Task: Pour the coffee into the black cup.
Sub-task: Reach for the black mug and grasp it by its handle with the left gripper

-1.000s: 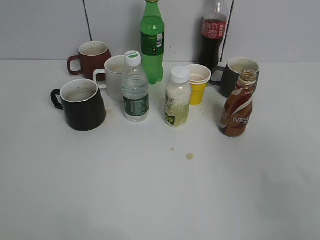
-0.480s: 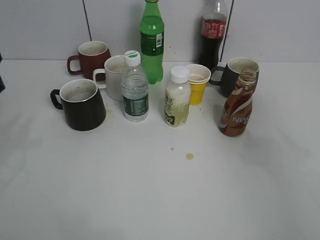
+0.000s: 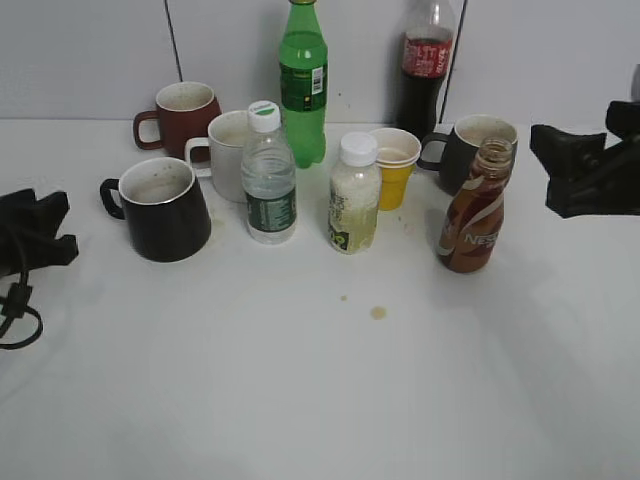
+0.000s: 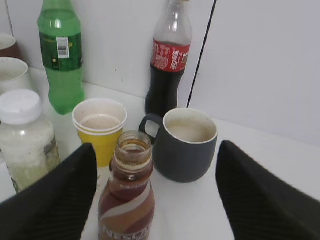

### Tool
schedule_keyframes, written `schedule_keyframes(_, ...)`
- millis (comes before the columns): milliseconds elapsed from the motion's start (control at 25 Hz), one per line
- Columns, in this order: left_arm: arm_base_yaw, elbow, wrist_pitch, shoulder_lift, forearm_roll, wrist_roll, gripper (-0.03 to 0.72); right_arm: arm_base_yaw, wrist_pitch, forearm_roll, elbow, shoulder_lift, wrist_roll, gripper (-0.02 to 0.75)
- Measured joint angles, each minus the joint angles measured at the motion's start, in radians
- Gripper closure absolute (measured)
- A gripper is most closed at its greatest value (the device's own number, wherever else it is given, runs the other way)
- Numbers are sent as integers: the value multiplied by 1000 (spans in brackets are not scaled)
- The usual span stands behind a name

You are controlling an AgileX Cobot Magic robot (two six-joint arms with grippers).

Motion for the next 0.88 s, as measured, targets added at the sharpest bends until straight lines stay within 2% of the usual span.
schedule_keyframes(160,73,-54,0,97,38,0,319,0,-36,-42,31,53,11,194)
schedule_keyframes(360,154,-148,-4,179,264,0,303,2,-200,-84,130,114,42,202)
schedule_keyframes(520,167,-185,-5,211,327,0,303,2,-303,-85,180,165,45,203)
schedule_keyframes(720,168,-252,-6,245,403,0,303,2,-345,-85,183,228,60,202)
schedule_keyframes(880,168,-314,8,274,420,0,303,2,-384,-85,183,266,72,202)
